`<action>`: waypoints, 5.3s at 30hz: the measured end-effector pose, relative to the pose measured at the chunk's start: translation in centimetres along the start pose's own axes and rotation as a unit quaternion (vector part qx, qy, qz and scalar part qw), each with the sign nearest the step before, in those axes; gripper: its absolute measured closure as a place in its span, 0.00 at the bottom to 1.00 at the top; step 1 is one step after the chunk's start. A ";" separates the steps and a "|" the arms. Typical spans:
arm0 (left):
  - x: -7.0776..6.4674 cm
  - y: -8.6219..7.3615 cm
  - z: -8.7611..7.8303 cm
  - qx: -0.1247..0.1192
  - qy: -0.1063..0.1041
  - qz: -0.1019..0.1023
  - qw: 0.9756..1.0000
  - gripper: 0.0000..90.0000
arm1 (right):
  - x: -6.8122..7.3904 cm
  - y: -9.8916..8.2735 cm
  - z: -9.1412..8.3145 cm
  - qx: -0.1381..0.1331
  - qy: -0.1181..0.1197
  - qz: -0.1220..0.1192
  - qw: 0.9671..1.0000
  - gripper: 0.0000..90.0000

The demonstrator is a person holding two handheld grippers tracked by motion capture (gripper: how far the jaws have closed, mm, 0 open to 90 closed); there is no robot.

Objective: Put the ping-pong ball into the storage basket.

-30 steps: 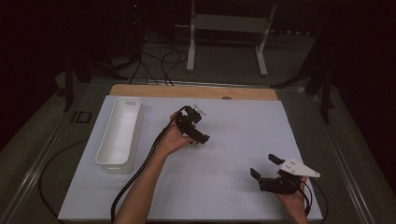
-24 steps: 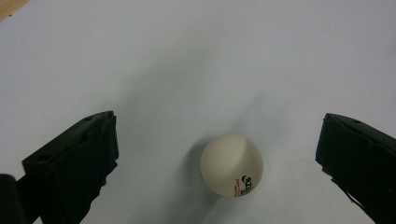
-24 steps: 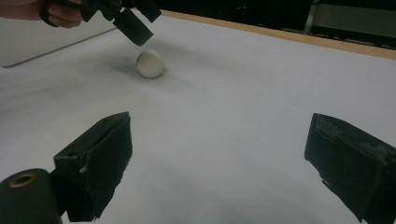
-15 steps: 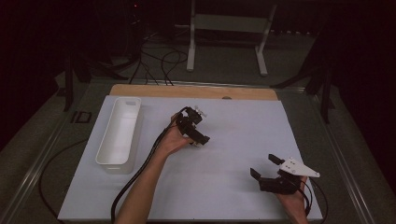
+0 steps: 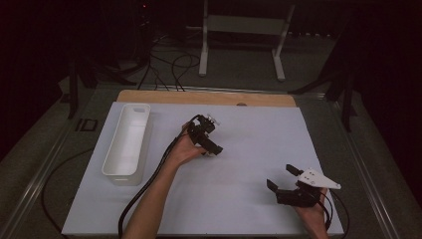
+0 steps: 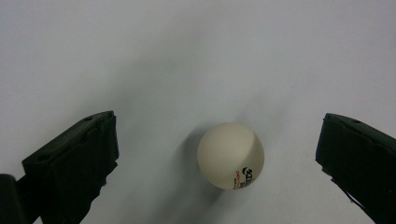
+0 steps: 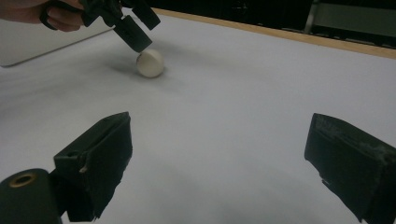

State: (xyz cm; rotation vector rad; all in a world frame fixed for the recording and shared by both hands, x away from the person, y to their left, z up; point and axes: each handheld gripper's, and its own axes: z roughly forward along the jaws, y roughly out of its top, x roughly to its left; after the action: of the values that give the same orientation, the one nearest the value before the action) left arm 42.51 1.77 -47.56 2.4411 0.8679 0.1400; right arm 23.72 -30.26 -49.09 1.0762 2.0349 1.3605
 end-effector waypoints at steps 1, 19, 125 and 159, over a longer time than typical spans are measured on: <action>0.0 0.0 0.1 0.001 0.000 -0.001 1.000 0.00 | 0.0 0.0 0.0 0.000 0.000 0.000 1.000 0.08; -0.1 0.0 0.6 0.016 -0.007 -0.017 1.000 0.00 | -0.1 0.0 0.0 0.002 -0.001 0.002 1.000 0.08; 1.1 0.1 -3.6 0.024 0.014 -0.048 0.998 0.57 | 0.0 -0.2 0.3 0.005 -0.002 0.002 1.000 0.08; 2.1 -0.4 -6.0 0.015 0.029 -0.063 0.997 0.57 | 0.0 -0.3 0.3 0.000 0.001 0.002 1.000 0.08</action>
State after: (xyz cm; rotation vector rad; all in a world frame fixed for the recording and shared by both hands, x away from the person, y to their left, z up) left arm 42.33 6.03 -42.84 2.4133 1.0529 0.1527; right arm 23.82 -30.13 -49.44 1.0786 2.0343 1.3640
